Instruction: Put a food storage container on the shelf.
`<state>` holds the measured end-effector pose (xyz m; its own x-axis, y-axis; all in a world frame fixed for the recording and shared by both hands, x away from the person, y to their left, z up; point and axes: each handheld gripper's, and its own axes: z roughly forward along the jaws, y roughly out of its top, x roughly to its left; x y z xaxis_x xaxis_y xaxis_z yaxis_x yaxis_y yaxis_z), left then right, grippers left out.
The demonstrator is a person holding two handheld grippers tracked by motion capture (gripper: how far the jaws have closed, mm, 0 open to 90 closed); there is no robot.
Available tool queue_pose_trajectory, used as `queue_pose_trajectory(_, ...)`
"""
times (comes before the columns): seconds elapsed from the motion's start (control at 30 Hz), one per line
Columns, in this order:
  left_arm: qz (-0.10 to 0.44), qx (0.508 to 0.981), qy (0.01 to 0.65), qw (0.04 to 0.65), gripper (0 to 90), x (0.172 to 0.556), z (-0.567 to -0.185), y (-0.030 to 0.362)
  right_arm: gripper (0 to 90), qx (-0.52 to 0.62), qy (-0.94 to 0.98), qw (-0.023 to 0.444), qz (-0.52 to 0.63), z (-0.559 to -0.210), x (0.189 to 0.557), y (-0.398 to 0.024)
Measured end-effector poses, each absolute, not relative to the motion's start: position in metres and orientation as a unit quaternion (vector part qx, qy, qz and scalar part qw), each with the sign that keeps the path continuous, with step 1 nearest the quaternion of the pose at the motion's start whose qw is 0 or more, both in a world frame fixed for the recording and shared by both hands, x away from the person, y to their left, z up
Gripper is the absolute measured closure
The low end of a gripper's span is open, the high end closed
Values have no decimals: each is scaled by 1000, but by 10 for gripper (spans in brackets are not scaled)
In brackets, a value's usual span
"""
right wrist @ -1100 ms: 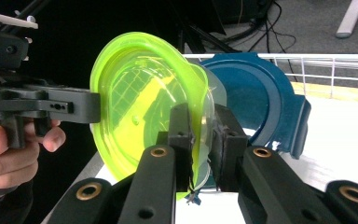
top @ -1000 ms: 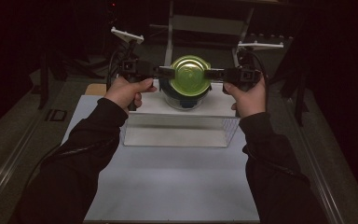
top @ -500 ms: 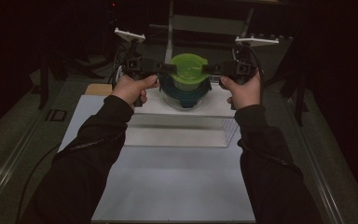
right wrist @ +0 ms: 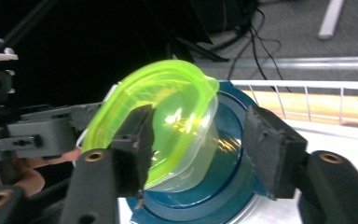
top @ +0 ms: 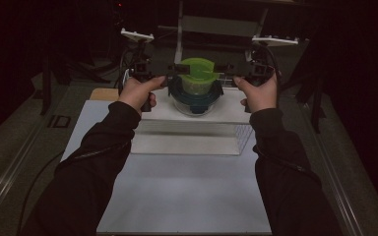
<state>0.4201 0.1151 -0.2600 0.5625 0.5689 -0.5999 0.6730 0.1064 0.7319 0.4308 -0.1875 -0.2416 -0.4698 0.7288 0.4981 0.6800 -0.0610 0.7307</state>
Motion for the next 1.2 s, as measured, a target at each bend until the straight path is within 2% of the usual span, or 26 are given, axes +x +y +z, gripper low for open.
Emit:
queue_pose_trajectory(0.1, -36, 670, 452, 588, 275, 413, -257, 119, 339, 508, 686, 29, 520, -240, 426, -189)
queue_pose_trajectory(0.23, -13, 681, 422, 598, 132, 399, -256, 121, 220, 475, 701, 23, 531, -241, 417, -190)
queue_pose_trajectory(0.3, -12, 685, 414, 599, 60, 395, -256, 120, 216, 471, 703, 23, 533, -242, 415, -190)
queue_pose_trajectory(0.33, -12, 685, 414, 599, 60, 395, -256, 120, 216, 467, 704, 26, 534, -243, 412, -191)
queue_pose_trajectory(0.37, -7, 698, 395, 598, 3, 383, -261, 119, 207, 457, 708, 26, 538, -247, 406, -191)
queue_pose_trajectory(0.53, 4, 702, 376, 604, 2, 372, -266, 119, 206, 443, 719, 36, 534, -254, 394, -192)
queue_pose_trajectory(0.57, 20, 703, 354, 617, 2, 356, -273, 121, 203, 437, 722, 39, 535, -258, 387, -193)
queue_pose_trajectory(0.77, 48, 710, 334, 618, 2, 335, -285, 121, 205, 423, 726, 44, 540, -272, 371, -199)
queue_pose_trajectory(1.2, 69, 730, 324, 598, 3, 293, -327, 130, 191, 386, 745, 31, 544, -326, 326, -203)
